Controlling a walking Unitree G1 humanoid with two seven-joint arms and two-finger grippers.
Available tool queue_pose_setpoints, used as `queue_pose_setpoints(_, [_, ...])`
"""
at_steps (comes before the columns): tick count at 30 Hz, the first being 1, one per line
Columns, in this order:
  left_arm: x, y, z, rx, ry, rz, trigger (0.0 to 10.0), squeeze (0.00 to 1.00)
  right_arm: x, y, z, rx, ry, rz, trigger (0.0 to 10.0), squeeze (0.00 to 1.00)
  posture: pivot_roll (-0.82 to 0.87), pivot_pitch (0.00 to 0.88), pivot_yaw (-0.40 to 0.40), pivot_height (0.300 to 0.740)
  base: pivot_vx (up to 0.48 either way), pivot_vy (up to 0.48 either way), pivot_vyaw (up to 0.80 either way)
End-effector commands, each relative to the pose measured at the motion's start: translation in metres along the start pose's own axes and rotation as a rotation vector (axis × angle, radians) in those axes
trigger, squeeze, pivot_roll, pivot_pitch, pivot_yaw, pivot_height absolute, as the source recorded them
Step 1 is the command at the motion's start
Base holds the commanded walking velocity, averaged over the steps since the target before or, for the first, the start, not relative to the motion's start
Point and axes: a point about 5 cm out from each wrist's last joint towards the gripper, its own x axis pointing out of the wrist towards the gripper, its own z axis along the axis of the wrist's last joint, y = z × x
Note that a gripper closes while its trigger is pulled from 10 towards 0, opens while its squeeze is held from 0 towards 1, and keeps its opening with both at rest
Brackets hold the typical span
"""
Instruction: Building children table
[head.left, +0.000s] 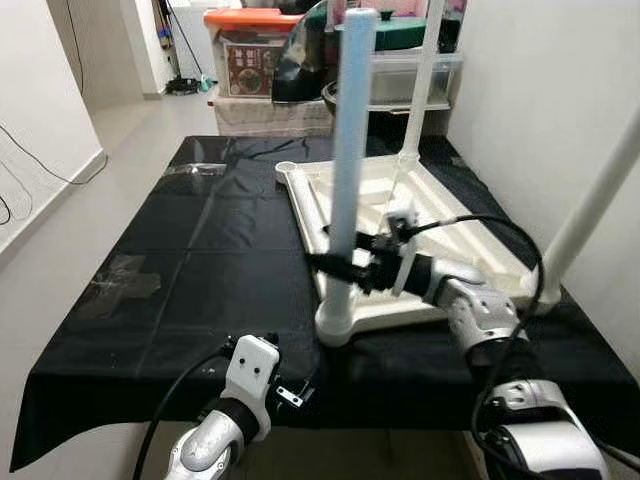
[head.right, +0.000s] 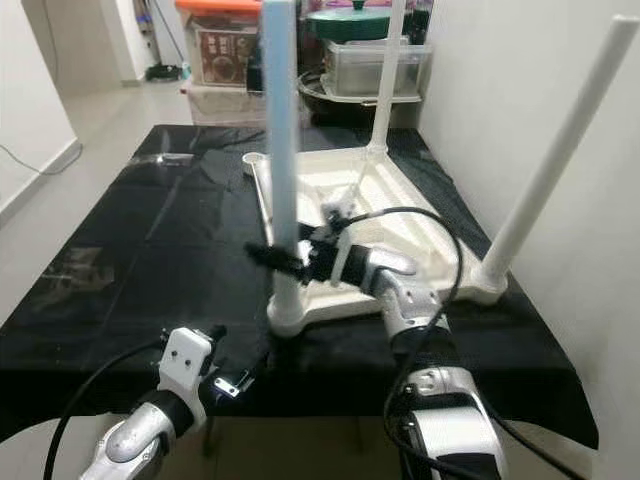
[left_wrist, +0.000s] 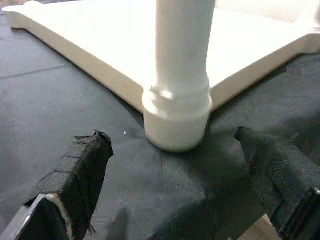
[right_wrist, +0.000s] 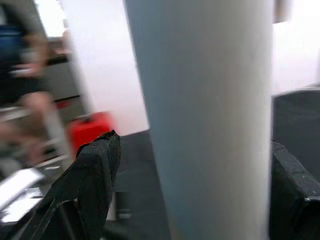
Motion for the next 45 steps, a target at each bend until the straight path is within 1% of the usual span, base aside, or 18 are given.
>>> queue_pose_setpoints(1, [0.0, 0.001, -0.005, 0.004, 0.022, 0.011, 10.0, 0.0, 0.012, 0.008, -0.004, 0.027, 0.013, 0.114, 10.0, 0.0, 0.13, 0.0, -0.051, 0.74, 0.0, 0.0, 0.0])
queue_pose_setpoints(4, [-0.001, 0.001, -0.005, 0.003, 0.021, 0.014, 10.0, 0.0, 0.017, 0.011, -0.007, 0.031, 0.03, 0.157, 10.0, 0.0, 0.13, 0.0, -0.052, 0.74, 0.0, 0.0, 0.0])
queue_pose_setpoints(6, [-0.001, 0.001, -0.005, 0.002, 0.021, 0.016, 10.0, 0.0, 0.026, 0.011, -0.018, -0.03, 0.095, 0.108, 0.0, 0.0, 0.13, 0.0, -0.051, 0.74, 0.0, 0.0, 0.0])
queue_pose_setpoints(14, [-0.002, 0.001, -0.005, -0.003, 0.022, 0.015, 10.0, 0.0, 0.01, -0.024, -0.022, -0.113, 0.08, -0.539, 0.0, 0.0, 0.12, 0.0, -0.043, 0.74, 0.0, 0.0, 0.0])
queue_pose_setpoints(16, [-0.002, 0.001, -0.005, -0.003, 0.022, 0.015, 10.0, 0.0, 0.01, -0.024, -0.022, -0.113, 0.08, -0.539, 0.0, 0.0, 0.12, 0.0, -0.043, 0.74, 0.0, 0.0, 0.0])
queue_pose_setpoints(19, [-0.002, 0.001, -0.005, -0.004, 0.022, 0.013, 10.0, 0.0, -0.007, -0.036, -0.022, -0.099, 0.058, -0.828, 0.0, 0.0, 0.12, 0.0, -0.037, 0.74, 0.0, 0.0, 0.0])
queue_pose_setpoints(21, [-0.002, 0.001, -0.005, -0.004, 0.024, 0.008, 10.0, 0.0, -0.033, -0.04, -0.022, -0.093, 0.016, -1.242, 0.0, 0.0, 0.11, 0.0, -0.03, 0.74, 0.0, 0.0, 0.0])
queue_pose_setpoints(26, [-0.002, 0.001, -0.005, -0.003, 0.025, 0.005, 10.0, 0.0, -0.048, -0.026, -0.023, -0.102, -0.061, -1.544, 0.0, 0.0, 0.11, 0.0, -0.035, 0.74, 0.0, 0.0, 0.0])
queue_pose_setpoints(33, [-0.002, 0.001, -0.005, -0.002, 0.024, 0.008, 10.0, 0.0, -0.026, -0.011, -0.028, -0.061, -0.129, -1.56, 0.0, 0.0, 0.12, 0.0, -0.04, 0.74, 0.0, 0.0, 0.0])
queue_pose_setpoints(34, [-0.002, 0.001, -0.005, -0.001, 0.024, 0.01, 10.0, 0.0, -0.005, -0.008, -0.027, -0.044, -0.175, -1.432, 10.0, 0.0, 0.12, 0.0, -0.039, 0.74, 0.0, 0.0, 0.0])
queue_pose_setpoints(35, [-0.002, 0.001, -0.005, -0.001, 0.024, 0.01, 10.0, 0.0, -0.005, -0.008, -0.027, -0.044, -0.175, -1.432, 10.0, 0.0, 0.12, 0.0, -0.039, 0.74, 0.0, 0.0, 0.0])
queue_pose_setpoints(36, [-0.001, 0.001, -0.005, -0.001, 0.024, 0.011, 10.0, 0.0, 0.008, -0.005, -0.026, -0.038, -0.22, -1.333, 10.0, 0.72, 0.12, 0.0, -0.037, 0.74, 0.0, 0.0, 0.0])
queue_pose_setpoints(37, [-0.001, 0.002, -0.005, -0.002, 0.024, 0.011, 10.0, 0.0, 0.019, -0.002, -0.026, -0.005, -0.253, -1.232, 10.0, 1.0, 0.11, 0.0, -0.036, 0.74, 0.0, 0.0, 0.0])
queue_pose_setpoints(38, [-0.001, 0.002, -0.005, -0.002, 0.024, 0.011, 10.0, 0.0, 0.019, -0.002, -0.026, -0.005, -0.253, -1.232, 10.0, 1.0, 0.11, 0.0, -0.036, 0.74, 0.0, 0.0, 0.0])
queue_pose_setpoints(39, [-0.001, 0.002, -0.005, -0.003, 0.024, 0.011, 10.0, 0.0, 0.019, -0.004, -0.024, -0.006, -0.275, -1.166, 10.0, 0.67, 0.12, 0.0, -0.044, 0.74, 0.0, 0.0, 0.0])
queue_pose_setpoints(40, [-0.001, 0.002, -0.005, -0.003, 0.024, 0.011, 10.0, 0.0, 0.019, -0.004, -0.024, -0.006, -0.275, -1.166, 10.0, 0.67, 0.12, 0.0, -0.044, 0.74, 0.0, 0.0, 0.0])
queue_pose_setpoints(41, [-0.001, 0.002, -0.005, -0.003, 0.024, 0.011, 10.0, 0.0, 0.013, -0.009, -0.02, -0.01, -0.283, -1.117, 10.0, 0.0, 0.11, 0.0, -0.039, 0.74, 0.0, 0.0, 0.0])
queue_pose_setpoints(45, [0.0, 0.002, -0.005, -0.003, 0.023, 0.009, 10.0, 0.0, -0.001, -0.02, -0.009, -0.014, -0.208, -0.761, 10.0, 0.0, 0.11, 0.0, -0.04, 0.74, 0.0, 0.0, 0.0])
